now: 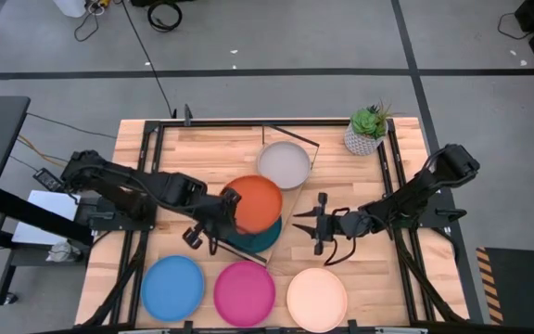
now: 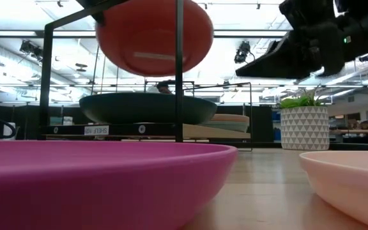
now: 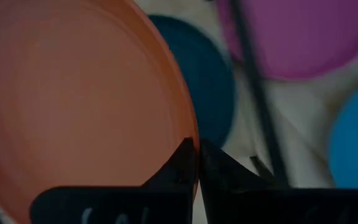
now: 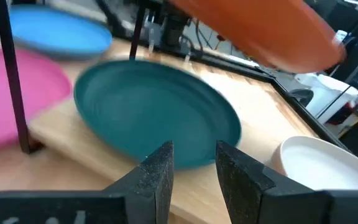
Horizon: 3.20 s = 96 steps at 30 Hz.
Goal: Place and stack plates onto a shelf
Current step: Stack the orange plate on the top of the dark blue plate on the shelf
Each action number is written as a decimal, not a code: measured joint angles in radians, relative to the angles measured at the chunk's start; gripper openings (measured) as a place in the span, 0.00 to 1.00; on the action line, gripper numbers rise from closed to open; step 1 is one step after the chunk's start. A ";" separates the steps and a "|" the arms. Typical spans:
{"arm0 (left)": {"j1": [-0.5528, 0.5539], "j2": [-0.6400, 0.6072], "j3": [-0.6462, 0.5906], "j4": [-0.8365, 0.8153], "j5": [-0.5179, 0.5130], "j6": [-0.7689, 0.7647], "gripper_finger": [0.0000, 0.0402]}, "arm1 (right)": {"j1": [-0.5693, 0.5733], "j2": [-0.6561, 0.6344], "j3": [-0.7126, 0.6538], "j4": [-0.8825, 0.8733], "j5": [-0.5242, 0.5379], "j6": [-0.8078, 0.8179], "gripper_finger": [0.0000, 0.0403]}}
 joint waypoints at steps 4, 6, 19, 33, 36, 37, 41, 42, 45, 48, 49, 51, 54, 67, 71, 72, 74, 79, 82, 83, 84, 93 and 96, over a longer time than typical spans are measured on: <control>0.002 0.000 0.000 -0.027 0.016 -0.028 0.03 | 0.002 0.037 0.001 0.029 0.025 -0.079 0.31; 0.007 0.000 0.000 -0.012 -0.002 -0.018 0.03 | 0.004 0.048 0.009 0.035 0.051 -0.126 0.31; -0.011 0.000 0.000 0.142 -0.112 -0.084 0.03 | 0.036 0.058 0.026 0.072 0.225 -0.215 0.31; 0.035 0.001 0.000 0.175 -0.095 -0.553 0.03 | 0.076 0.058 0.026 0.086 0.459 -0.290 0.31; 0.060 0.001 0.000 0.177 -0.055 -0.679 0.03 | 0.072 0.058 0.026 0.086 0.459 -0.292 0.31; 0.070 0.001 0.000 0.176 -0.039 -0.730 0.03 | 0.067 0.058 0.026 0.086 0.458 -0.292 0.31; 0.116 0.004 0.025 0.166 0.033 -0.984 0.03 | 0.049 0.058 0.026 0.089 0.450 -0.289 0.31; 0.124 0.009 0.040 0.166 0.043 -1.032 0.03 | 0.046 0.058 0.026 0.090 0.448 -0.287 0.31; 0.127 0.016 0.086 0.160 0.045 -1.098 0.03 | 0.039 0.058 0.026 0.093 0.438 -0.283 0.31; 0.129 0.027 0.139 0.165 0.063 -1.182 0.03 | 0.031 0.059 0.026 0.095 0.411 -0.283 0.31; 0.131 0.027 0.150 0.160 0.092 -1.200 0.03 | 0.027 0.059 0.026 0.097 0.396 -0.284 0.31; 0.140 0.027 0.164 0.167 0.170 -1.237 0.04 | 0.025 0.059 0.026 0.096 0.387 -0.282 0.31; 0.149 0.030 0.164 0.121 0.286 -1.308 0.05 | 0.021 0.059 0.026 0.093 0.387 -0.282 0.31; 0.211 0.091 0.163 0.164 0.404 -1.385 0.05 | 0.016 0.060 0.025 0.113 0.342 -0.280 0.31; 0.226 0.091 0.163 0.172 0.411 -1.381 0.05 | 0.015 0.060 0.025 0.106 0.349 -0.280 0.31; 0.229 0.091 0.163 0.170 0.408 -1.378 0.05 | 0.014 0.060 0.025 0.104 0.349 -0.280 0.31; 0.233 0.092 0.163 0.173 0.385 -1.358 0.05 | 0.014 0.060 0.025 0.107 0.345 -0.280 0.31; 0.235 0.129 0.163 0.169 0.352 -1.338 0.06 | 0.014 0.060 0.025 0.105 0.348 -0.271 0.31; 0.235 0.176 0.163 0.173 0.298 -1.343 0.06 | 0.021 0.060 0.025 0.106 0.385 -0.286 0.31; 0.235 0.194 0.163 0.176 0.293 -1.349 0.06 | 0.025 0.060 0.025 0.106 0.400 -0.289 0.31; 0.235 0.209 0.163 0.187 0.298 -1.357 0.06 | 0.028 0.060 0.025 0.106 0.407 -0.290 0.31; 0.218 0.281 0.163 0.251 0.405 -1.359 0.06 | 0.034 0.060 0.025 0.106 0.424 -0.292 0.31; 0.204 0.285 0.163 0.263 0.403 -1.355 0.06 | 0.034 0.060 0.025 0.105 0.422 -0.292 0.31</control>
